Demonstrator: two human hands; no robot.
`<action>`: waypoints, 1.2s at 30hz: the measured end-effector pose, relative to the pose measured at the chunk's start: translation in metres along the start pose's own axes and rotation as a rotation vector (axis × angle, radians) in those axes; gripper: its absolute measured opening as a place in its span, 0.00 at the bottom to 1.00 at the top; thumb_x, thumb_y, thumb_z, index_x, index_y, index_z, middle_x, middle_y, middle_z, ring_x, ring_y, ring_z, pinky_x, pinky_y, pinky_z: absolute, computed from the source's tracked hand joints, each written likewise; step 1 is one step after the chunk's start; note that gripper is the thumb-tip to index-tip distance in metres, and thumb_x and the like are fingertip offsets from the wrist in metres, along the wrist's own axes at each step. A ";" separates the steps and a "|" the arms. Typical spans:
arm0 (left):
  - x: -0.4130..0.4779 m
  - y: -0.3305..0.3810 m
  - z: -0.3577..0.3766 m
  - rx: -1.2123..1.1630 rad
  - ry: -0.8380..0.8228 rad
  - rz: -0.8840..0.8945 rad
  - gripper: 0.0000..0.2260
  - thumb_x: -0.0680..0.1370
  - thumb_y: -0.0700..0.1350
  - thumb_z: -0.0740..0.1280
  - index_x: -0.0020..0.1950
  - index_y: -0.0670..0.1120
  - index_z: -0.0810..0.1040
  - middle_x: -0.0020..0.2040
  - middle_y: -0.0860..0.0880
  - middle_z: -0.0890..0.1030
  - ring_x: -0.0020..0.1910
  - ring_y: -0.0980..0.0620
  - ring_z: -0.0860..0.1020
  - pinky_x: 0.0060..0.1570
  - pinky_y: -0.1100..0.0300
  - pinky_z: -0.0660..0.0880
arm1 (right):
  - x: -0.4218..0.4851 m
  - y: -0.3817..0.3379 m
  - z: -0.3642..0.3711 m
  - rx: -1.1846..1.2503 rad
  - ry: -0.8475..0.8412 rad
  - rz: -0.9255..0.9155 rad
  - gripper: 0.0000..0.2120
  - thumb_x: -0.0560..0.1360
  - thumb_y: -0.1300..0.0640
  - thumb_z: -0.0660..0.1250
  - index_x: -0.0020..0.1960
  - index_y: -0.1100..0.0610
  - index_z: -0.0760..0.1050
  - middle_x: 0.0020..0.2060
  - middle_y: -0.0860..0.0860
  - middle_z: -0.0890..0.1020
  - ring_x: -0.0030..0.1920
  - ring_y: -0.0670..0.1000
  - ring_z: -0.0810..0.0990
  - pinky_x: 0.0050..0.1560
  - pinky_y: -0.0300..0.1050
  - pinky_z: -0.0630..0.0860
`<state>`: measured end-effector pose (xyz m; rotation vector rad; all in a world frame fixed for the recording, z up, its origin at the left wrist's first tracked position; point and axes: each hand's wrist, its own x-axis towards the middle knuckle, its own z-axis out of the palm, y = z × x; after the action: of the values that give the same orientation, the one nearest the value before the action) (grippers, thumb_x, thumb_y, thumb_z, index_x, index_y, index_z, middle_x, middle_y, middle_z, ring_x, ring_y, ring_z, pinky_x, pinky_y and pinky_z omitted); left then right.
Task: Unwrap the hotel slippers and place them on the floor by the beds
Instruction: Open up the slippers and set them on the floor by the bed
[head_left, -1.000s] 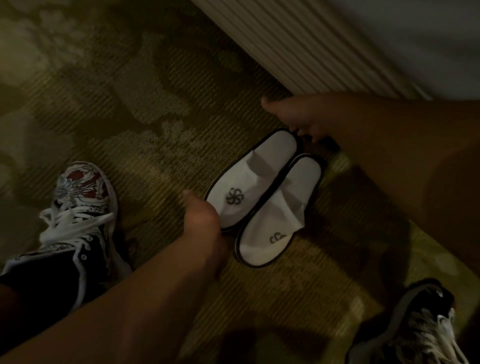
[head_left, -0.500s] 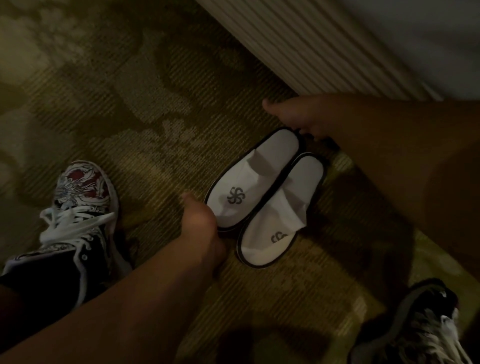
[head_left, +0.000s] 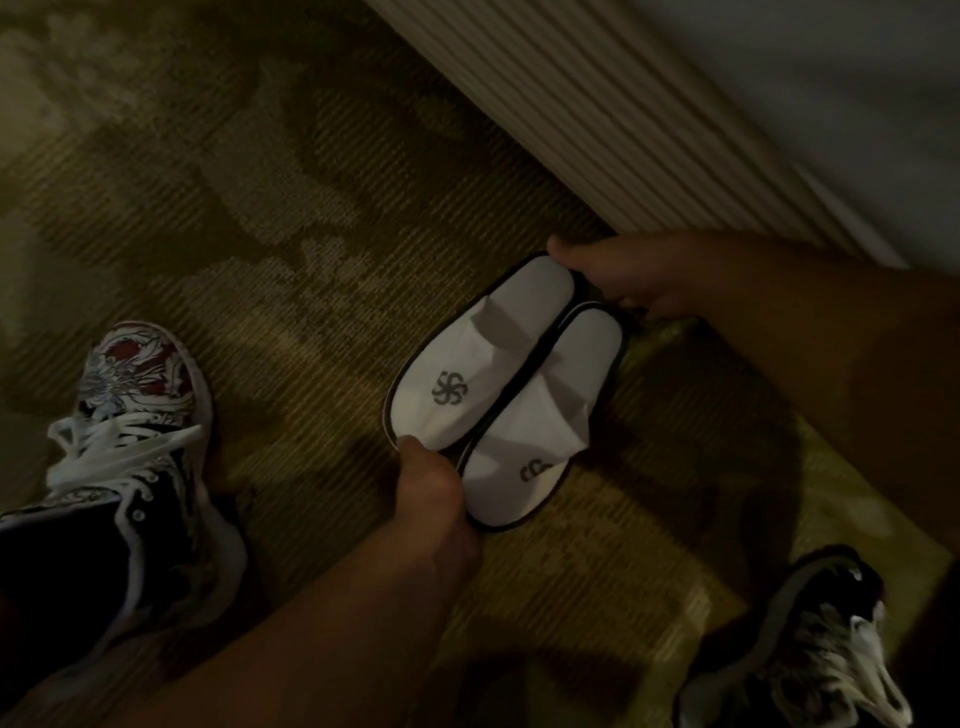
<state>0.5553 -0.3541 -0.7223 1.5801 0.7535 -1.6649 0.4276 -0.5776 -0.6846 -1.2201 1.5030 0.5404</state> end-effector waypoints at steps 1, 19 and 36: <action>0.002 -0.002 0.001 0.032 0.005 -0.016 0.33 0.82 0.67 0.45 0.77 0.47 0.67 0.74 0.39 0.71 0.70 0.37 0.71 0.72 0.40 0.65 | 0.001 0.004 0.001 0.007 0.000 0.025 0.41 0.73 0.27 0.52 0.78 0.50 0.57 0.75 0.54 0.65 0.73 0.57 0.63 0.73 0.53 0.59; 0.010 -0.007 0.001 0.037 0.005 -0.044 0.34 0.81 0.68 0.45 0.77 0.49 0.67 0.74 0.39 0.70 0.70 0.36 0.71 0.71 0.38 0.66 | 0.013 0.016 0.009 0.062 0.014 -0.035 0.38 0.76 0.29 0.51 0.78 0.50 0.57 0.73 0.52 0.68 0.70 0.53 0.67 0.73 0.51 0.60; -0.014 -0.009 0.013 0.099 0.112 0.017 0.33 0.81 0.67 0.46 0.79 0.49 0.63 0.76 0.42 0.68 0.73 0.38 0.68 0.74 0.40 0.61 | -0.026 0.008 -0.001 0.132 0.020 -0.035 0.38 0.76 0.33 0.57 0.77 0.55 0.60 0.73 0.57 0.67 0.72 0.57 0.67 0.72 0.56 0.63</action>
<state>0.5408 -0.3579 -0.7080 1.7561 0.7214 -1.6344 0.4178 -0.5649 -0.6626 -1.1498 1.5074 0.4004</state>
